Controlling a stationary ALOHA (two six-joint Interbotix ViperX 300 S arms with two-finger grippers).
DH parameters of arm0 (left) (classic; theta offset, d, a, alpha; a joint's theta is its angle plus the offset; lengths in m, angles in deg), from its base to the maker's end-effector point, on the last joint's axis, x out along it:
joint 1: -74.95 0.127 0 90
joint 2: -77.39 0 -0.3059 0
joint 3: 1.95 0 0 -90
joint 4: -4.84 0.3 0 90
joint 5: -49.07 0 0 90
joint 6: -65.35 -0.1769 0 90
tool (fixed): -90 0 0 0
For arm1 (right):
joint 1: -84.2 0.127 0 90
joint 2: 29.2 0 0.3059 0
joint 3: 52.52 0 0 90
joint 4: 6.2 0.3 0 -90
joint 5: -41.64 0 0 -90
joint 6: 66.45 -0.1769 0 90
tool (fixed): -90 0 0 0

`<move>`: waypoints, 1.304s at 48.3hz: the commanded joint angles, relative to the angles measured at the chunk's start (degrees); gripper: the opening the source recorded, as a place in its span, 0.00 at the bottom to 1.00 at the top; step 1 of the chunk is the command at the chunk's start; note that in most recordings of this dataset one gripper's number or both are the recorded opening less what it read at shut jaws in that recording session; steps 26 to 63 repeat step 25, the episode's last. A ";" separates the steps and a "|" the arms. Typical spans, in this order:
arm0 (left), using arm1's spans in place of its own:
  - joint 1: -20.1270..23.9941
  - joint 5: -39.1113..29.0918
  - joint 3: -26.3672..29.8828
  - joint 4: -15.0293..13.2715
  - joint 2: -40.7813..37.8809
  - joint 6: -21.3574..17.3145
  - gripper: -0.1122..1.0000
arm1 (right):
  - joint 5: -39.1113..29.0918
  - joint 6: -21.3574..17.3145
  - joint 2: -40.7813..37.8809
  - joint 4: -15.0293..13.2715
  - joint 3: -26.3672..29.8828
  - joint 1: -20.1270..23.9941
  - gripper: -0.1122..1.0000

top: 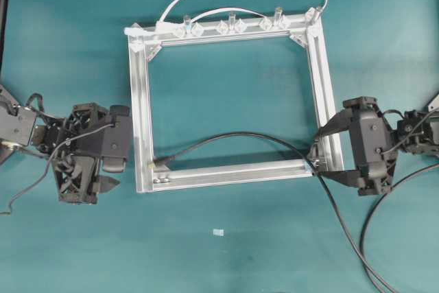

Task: Insert the wire through the string loop located on the right side.

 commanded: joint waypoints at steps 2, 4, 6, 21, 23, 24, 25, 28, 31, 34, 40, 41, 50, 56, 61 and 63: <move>-0.26 0.00 1.05 0.18 0.79 0.35 0.83 | -0.62 0.00 0.97 -0.09 1.32 0.09 0.91; -0.26 0.00 1.05 0.26 1.05 0.35 0.77 | -0.97 0.00 1.23 -0.09 1.32 0.09 0.91; -0.26 0.09 1.05 0.26 1.32 0.35 0.76 | -1.41 0.00 1.76 -0.09 1.32 0.09 0.91; -0.18 0.09 0.35 1.93 6.24 -0.09 0.78 | -1.93 0.18 7.29 -0.09 -0.26 0.09 0.91; -0.18 0.09 0.35 2.29 6.86 -0.18 0.78 | -1.93 0.18 7.82 -0.09 -0.53 0.09 0.91; -0.18 0.18 0.26 2.46 7.21 -0.18 0.78 | -1.93 0.18 8.09 -0.09 -0.62 0.09 0.91; -0.18 0.18 0.26 2.81 7.56 -0.18 0.78 | -1.93 0.18 8.35 -0.09 -0.70 0.09 0.91; -0.18 0.18 0.26 2.81 7.56 -0.18 0.78 | -1.93 0.18 8.35 -0.09 -0.70 0.09 0.91; -0.18 0.18 0.26 2.81 7.56 -0.18 0.78 | -1.93 0.18 8.35 -0.09 -0.70 0.09 0.91; -0.18 0.18 0.26 2.81 7.56 -0.18 0.78 | -1.93 0.18 8.35 -0.09 -0.70 0.09 0.91; -0.18 0.18 0.26 2.81 7.56 -0.18 0.78 | -1.93 0.18 8.35 -0.09 -0.70 0.09 0.91; -0.18 0.18 0.26 2.81 7.56 -0.18 0.78 | -1.93 0.18 8.35 -0.09 -0.70 0.09 0.91; -0.18 0.18 0.26 2.81 7.56 -0.18 0.78 | -1.93 0.18 8.35 -0.09 -0.70 0.09 0.91; -0.18 0.18 0.26 2.81 7.56 -0.18 0.78 | -1.93 0.18 8.35 -0.09 -0.70 0.09 0.91; -0.18 0.18 0.26 2.81 7.56 -0.18 0.78 | -1.93 0.18 8.35 -0.09 -0.70 0.09 0.91; -0.18 0.18 0.26 2.81 7.56 -0.18 0.78 | -1.93 0.18 8.35 -0.09 -0.70 0.09 0.91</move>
